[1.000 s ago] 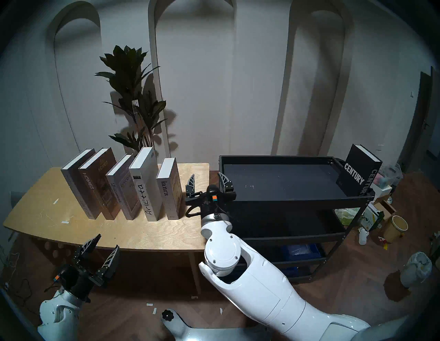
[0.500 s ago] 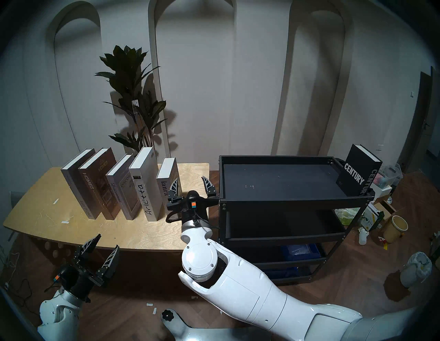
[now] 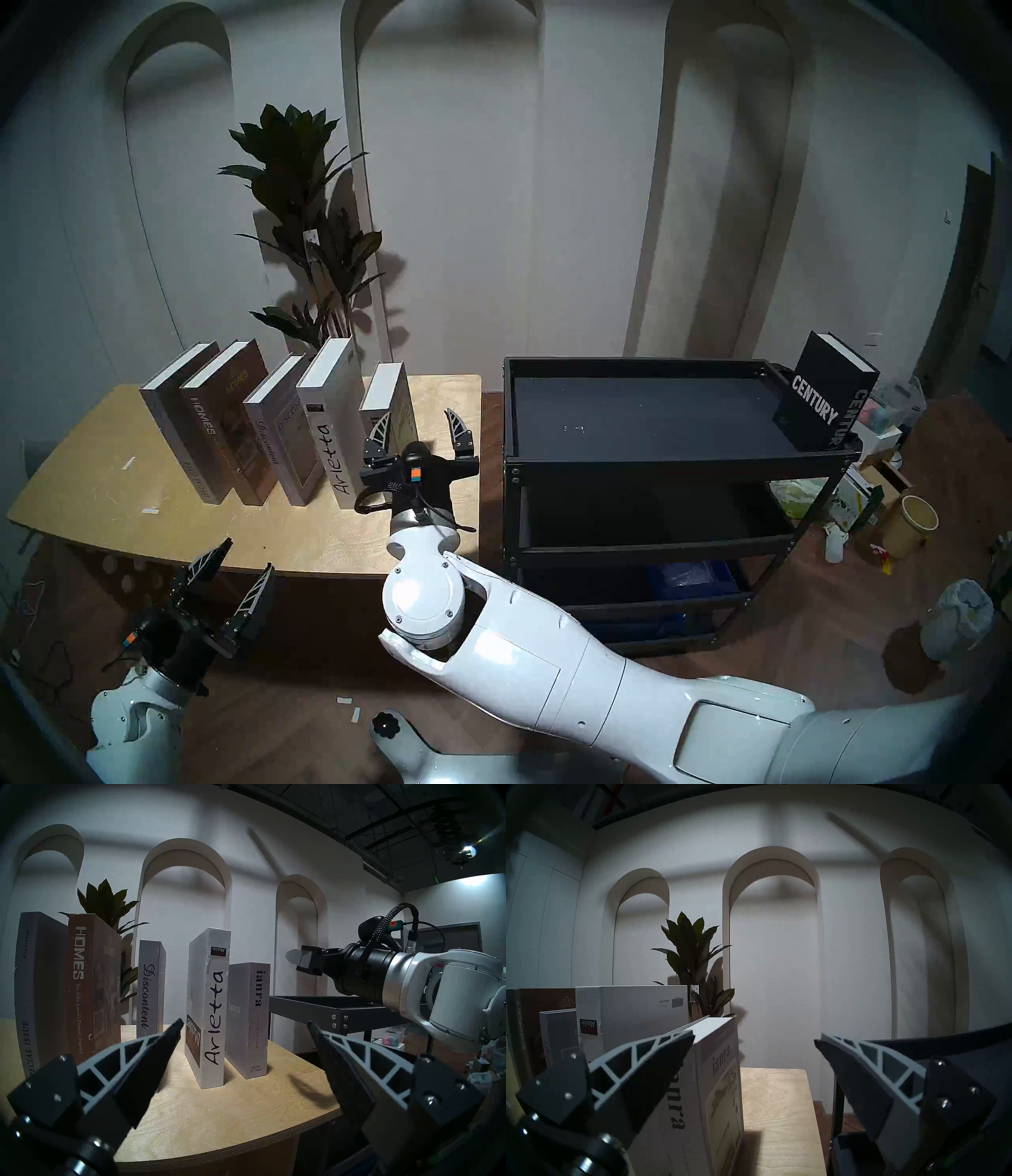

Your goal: Move the books from the display table onto the shelf, standing them upright with spines facing out and tallest at one end

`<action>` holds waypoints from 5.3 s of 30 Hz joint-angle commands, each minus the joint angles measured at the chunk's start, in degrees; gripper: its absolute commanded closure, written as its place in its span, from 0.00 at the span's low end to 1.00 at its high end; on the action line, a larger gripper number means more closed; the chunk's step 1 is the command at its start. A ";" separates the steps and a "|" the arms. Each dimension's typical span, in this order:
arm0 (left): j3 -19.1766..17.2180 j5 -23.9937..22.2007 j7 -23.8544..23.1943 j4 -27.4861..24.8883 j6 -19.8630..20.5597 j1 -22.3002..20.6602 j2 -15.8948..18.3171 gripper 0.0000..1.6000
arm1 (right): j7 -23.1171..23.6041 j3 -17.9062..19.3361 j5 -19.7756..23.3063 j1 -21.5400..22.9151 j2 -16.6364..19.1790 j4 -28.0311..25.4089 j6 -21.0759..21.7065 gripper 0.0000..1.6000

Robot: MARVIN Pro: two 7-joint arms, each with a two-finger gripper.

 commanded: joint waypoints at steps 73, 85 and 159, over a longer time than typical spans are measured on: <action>-0.10 -0.04 -0.07 -0.81 -0.11 0.06 -0.01 0.00 | 5.23 -0.74 12.03 22.91 -21.17 41.35 -16.36 1.00; -0.08 -0.05 -0.10 -0.73 -0.12 0.02 0.01 0.00 | 0.09 1.14 9.75 25.09 -15.12 32.03 -17.32 1.00; 0.03 -0.05 -0.22 0.17 -0.11 -0.47 0.10 0.00 | 8.47 18.67 8.77 17.18 39.02 -1.98 -3.93 1.00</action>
